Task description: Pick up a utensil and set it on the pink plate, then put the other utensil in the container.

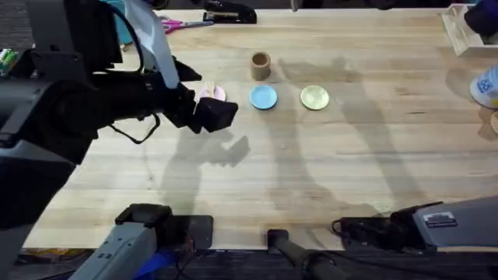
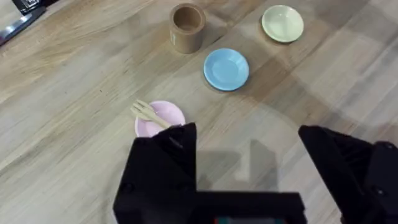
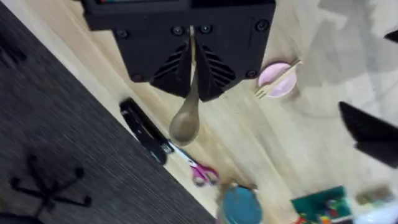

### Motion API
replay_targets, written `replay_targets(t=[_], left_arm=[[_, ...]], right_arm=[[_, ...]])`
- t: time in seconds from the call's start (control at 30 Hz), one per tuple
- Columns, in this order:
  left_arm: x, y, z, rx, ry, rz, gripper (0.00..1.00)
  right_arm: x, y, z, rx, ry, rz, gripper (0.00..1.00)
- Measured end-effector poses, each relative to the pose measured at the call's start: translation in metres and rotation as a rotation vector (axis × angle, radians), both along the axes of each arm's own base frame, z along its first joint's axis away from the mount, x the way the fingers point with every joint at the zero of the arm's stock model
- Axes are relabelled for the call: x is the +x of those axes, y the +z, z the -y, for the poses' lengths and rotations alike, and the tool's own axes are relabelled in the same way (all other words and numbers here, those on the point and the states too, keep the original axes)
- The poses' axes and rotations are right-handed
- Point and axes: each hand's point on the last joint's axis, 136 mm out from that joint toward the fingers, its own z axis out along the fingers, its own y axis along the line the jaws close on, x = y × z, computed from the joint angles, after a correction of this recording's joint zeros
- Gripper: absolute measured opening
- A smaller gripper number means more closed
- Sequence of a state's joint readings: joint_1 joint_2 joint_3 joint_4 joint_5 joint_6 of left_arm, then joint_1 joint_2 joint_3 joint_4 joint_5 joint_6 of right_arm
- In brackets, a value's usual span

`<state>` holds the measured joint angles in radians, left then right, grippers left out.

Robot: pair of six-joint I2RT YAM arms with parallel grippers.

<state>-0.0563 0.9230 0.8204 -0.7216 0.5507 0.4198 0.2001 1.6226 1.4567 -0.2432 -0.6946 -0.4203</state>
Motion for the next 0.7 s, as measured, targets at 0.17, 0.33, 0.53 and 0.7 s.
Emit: replay_targets(t=[0.17, 0.33, 0.53, 0.7], left_arm=[[0.000, 0.000, 0.000, 0.000, 0.000, 0.000, 0.996], [0.000, 0.000, 0.000, 0.000, 0.000, 0.000, 0.996], [0.000, 0.000, 0.000, 0.000, 0.000, -0.001, 0.996], [0.000, 0.000, 0.000, 0.000, 0.000, -0.001, 0.995]], right_arm=[[-0.007, 0.004, -0.006, -0.007, 0.077, 0.053, 0.032], [-0.016, 0.009, -0.010, -0.016, 0.172, 0.134, 0.032], [-0.024, 0.022, -0.012, 0.020, 0.267, 0.221, 0.032], [-0.028, 0.044, -0.019, 0.070, 0.362, 0.436, 0.033]])
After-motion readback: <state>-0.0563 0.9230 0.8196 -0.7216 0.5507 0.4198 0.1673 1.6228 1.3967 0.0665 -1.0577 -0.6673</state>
